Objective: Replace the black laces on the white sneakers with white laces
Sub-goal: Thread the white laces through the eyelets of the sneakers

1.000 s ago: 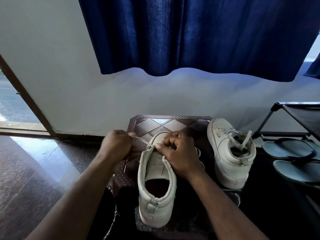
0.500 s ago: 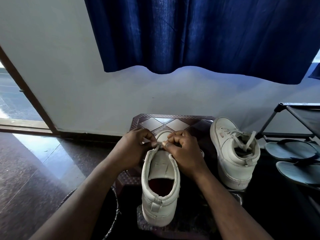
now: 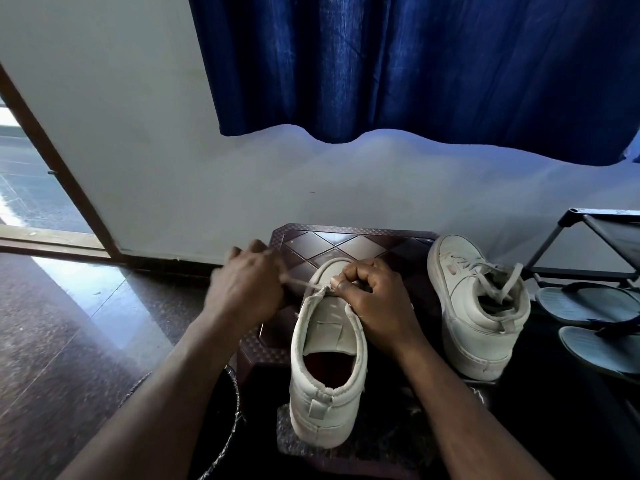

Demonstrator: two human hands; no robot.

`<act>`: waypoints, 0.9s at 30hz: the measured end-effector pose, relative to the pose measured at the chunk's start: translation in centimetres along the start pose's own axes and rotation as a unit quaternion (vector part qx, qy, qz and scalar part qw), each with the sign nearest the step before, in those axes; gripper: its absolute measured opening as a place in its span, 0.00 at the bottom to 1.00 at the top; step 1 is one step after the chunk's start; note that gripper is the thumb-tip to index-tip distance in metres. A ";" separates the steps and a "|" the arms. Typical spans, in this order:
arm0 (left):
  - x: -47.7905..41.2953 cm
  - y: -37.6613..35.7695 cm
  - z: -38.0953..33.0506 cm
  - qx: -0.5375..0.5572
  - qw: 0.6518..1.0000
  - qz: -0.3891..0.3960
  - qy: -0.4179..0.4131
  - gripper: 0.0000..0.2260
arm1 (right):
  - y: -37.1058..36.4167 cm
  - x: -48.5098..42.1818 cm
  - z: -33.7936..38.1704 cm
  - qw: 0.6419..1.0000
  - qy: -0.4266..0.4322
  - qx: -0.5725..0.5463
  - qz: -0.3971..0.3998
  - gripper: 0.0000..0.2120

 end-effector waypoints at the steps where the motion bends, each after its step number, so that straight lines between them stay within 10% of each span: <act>1: 0.1 0.5 0.6 -0.034 0.998 -0.006 0.053 0.04 | 0.1 0.0 0.1 1.000 0.003 0.005 0.002 0.08; 13: 0.1 -0.8 -1.6 0.228 0.964 0.045 -0.132 0.08 | 2.8 0.4 -0.1 0.998 -0.036 -0.035 -0.034 0.07; 20: 0.5 -0.1 0.2 -0.050 0.996 0.056 0.044 0.02 | 3.1 0.8 -0.3 0.990 -0.040 0.138 0.004 0.13; 27: 0.6 -0.2 -1.4 0.249 0.961 0.069 -0.100 0.06 | 4.1 1.3 -0.1 0.989 -0.079 0.115 0.050 0.16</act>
Point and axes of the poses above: each hand's wrist, its own x-axis away from the middle knuckle, its own y-axis out of the back of the hand, z = x × y, the point moved 2 cm from there along -x, towards the middle knuckle, and after that the axes turned 4 degrees about z, right-handed, at the moved point
